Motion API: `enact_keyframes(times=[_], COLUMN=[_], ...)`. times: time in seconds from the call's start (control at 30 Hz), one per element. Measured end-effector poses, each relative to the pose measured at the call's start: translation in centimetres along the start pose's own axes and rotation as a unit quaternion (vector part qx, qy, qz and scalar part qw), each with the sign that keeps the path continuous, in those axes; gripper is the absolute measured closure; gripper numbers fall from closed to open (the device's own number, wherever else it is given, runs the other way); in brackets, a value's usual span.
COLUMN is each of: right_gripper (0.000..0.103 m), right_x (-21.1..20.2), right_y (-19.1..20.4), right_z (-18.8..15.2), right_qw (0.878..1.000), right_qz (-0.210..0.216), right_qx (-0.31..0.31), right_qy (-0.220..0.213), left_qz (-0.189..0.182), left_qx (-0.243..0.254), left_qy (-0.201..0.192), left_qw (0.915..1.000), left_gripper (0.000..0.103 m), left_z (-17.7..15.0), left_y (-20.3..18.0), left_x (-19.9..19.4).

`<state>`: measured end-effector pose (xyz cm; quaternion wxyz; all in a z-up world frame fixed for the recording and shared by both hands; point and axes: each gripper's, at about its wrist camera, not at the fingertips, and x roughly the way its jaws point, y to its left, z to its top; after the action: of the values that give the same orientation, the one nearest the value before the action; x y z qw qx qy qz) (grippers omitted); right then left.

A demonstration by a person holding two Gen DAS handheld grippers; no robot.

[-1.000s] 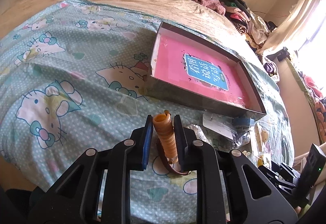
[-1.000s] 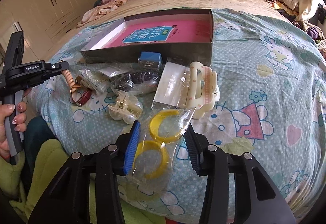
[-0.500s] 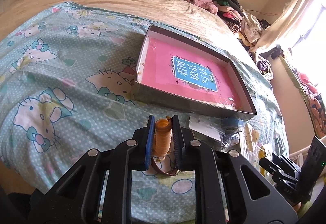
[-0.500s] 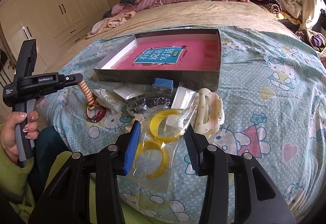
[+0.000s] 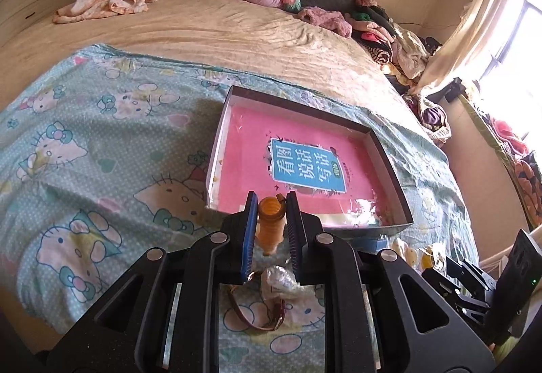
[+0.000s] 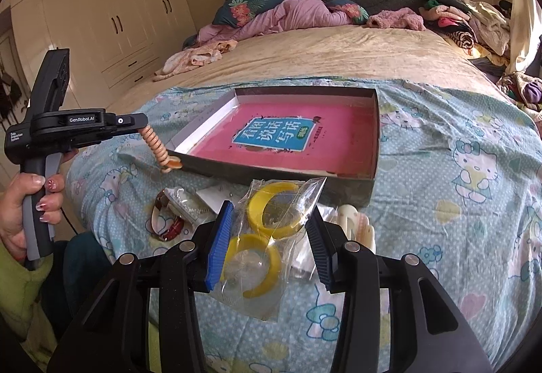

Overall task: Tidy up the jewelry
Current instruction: 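Carry the hair tie with the left tool while the right tool carries the bangle bag into the pink box, then open the left tool to drop the hair tie while the right tool releases the bangle bag in the box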

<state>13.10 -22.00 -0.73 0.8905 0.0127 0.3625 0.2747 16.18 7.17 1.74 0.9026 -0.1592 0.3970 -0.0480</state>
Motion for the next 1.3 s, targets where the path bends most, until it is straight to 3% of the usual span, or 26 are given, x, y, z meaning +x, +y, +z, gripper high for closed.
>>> enact_keyframes(times=[0.33, 0.53, 1.1, 1.3], right_gripper=[0.061, 0.061, 0.061, 0.055], right_x=[3.0, 5.4, 10.9, 11.0], right_y=[-2.1, -3.3, -5.6, -6.2], right_z=[4.0, 5.6, 5.8, 5.6], right_qw=[0.999, 1.000, 0.998, 0.998], right_qz=[-0.011, -0.020, -0.037, -0.040], right_qx=[0.000, -0.002, 0.023, 0.035], right_qy=[-0.030, -0.022, 0.035, 0.041], left_qz=[0.000, 0.009, 0.028, 0.031], left_qx=[-0.002, -0.004, -0.011, -0.009], left_qy=[0.003, 0.017, 0.043, 0.050], left_qw=[1.0000, 0.9998, 0.9986, 0.9982], left_gripper=[0.093, 0.093, 0.093, 0.093], left_z=[3.3, 3.7, 4.0, 3.6], left_y=[-0.7, -0.3, 1.0, 1.0], left_x=[3.2, 5.5, 10.2, 10.7])
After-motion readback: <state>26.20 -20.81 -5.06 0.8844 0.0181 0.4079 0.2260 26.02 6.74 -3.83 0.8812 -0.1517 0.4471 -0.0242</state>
